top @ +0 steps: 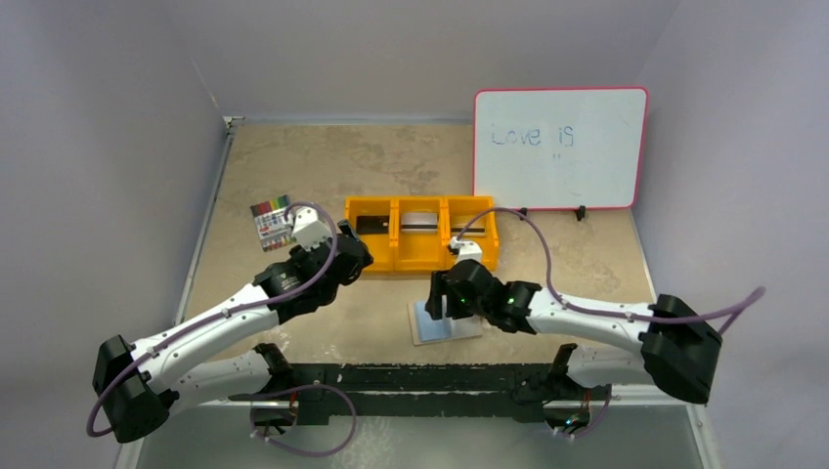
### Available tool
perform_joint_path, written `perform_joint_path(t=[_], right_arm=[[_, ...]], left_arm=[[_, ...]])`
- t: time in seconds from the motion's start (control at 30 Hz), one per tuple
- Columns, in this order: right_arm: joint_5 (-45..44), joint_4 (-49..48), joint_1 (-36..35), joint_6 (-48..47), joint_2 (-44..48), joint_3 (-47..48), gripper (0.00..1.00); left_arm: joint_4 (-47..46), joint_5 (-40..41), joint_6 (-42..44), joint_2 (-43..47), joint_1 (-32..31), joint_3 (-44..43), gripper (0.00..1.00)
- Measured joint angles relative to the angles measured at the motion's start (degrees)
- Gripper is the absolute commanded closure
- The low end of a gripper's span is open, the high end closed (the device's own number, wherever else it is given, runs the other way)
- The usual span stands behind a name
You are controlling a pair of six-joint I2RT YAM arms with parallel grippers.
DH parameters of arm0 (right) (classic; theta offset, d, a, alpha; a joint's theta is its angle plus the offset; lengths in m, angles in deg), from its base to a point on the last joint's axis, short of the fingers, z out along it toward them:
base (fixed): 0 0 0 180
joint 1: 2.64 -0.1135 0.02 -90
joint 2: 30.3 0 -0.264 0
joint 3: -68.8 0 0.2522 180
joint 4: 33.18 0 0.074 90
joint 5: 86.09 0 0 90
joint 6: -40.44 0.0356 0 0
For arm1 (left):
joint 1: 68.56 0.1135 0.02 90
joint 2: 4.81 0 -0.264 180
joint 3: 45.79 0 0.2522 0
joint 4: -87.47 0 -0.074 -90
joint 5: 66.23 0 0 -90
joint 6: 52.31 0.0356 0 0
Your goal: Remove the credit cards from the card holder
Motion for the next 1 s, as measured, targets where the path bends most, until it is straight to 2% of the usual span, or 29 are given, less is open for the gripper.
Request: perform_joint_path(t=[0.13, 0.27, 0.67, 1.0], right_arm=[[-5.99, 3.02, -5.64, 0.48, -6.82, 6.40, 0.32], [-9.84, 5.68, -8.33, 0.94, -11.65, 9.42, 0.30], [-13.35, 9.57, -10.08, 1.73, -19.91, 13.99, 0.26], [-14.47, 11.87, -11.30, 2.01, -21.31, 16.13, 0.30]], left_arm=[[0.35, 0.24, -0.26, -0.70, -0.02, -0.26, 0.21], [1.38, 1.16, -1.25, -0.07, 0.00, -0.26, 0.21], [5.01, 5.03, -6.23, 9.79, 0.00, 2.36, 0.21], [6.16, 5.79, -7.08, 9.31, 0.00, 2.60, 0.21]])
